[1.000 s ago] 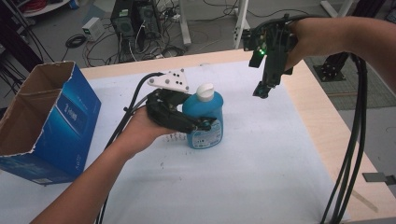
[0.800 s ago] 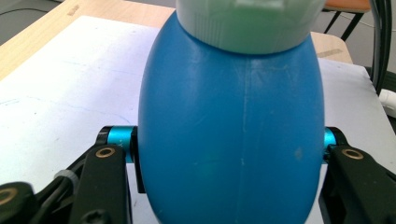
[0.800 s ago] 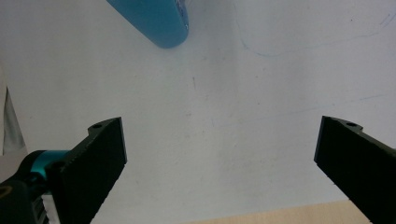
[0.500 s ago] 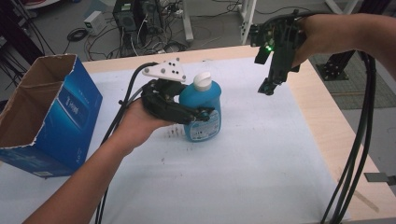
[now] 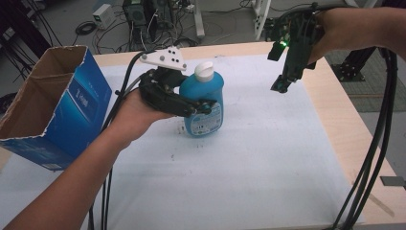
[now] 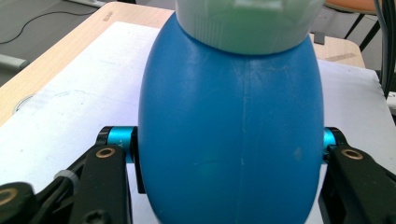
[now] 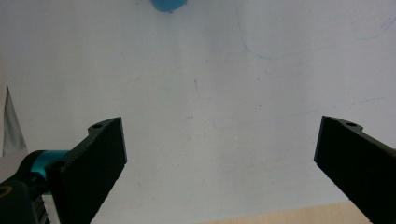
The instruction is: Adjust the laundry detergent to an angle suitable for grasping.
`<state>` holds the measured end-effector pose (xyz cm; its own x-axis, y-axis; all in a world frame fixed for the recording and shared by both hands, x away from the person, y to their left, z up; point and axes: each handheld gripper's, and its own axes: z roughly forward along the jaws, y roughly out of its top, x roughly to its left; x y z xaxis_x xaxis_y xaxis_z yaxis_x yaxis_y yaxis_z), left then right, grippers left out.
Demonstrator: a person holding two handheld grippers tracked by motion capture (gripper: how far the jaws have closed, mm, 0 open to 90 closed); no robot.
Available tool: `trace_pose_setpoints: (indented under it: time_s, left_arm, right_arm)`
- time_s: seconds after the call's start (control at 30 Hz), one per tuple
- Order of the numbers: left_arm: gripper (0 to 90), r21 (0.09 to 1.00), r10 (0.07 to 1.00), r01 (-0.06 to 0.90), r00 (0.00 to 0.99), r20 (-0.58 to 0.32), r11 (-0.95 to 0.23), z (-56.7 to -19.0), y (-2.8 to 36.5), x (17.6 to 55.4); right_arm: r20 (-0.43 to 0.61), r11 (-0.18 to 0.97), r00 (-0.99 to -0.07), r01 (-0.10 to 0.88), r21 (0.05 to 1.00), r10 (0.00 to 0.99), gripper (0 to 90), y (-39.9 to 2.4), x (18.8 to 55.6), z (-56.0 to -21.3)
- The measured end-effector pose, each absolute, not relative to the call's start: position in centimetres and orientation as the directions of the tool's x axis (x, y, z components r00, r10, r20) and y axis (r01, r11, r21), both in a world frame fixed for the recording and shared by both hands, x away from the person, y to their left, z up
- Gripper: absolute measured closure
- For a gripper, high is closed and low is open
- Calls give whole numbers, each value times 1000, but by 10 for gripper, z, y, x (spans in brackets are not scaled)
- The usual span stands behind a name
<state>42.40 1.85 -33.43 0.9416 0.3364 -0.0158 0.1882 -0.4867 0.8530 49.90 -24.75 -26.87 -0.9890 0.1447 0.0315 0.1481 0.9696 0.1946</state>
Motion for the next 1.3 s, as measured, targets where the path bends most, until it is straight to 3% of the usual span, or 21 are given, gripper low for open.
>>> trace_pose_setpoints:
  time_s: [0.6, 1.07, 1.3]
  left_arm:
    - [430, 854, 298, 172, 954, -21, -490, -328, 30, 421]
    - [431, 853, 161, 113, 986, -34, -510, -327, 33, 419]
    - [432, 844, 36, 47, 999, -33, -535, -319, 31, 422]
  right_arm:
    - [31, 970, -990, 143, 194, 140, 16, -245, 498, -269]
    - [34, 971, -989, 147, 190, 143, 16, -244, 497, -270]
    - [36, 970, -989, 146, 193, 142, 17, -244, 497, -271]
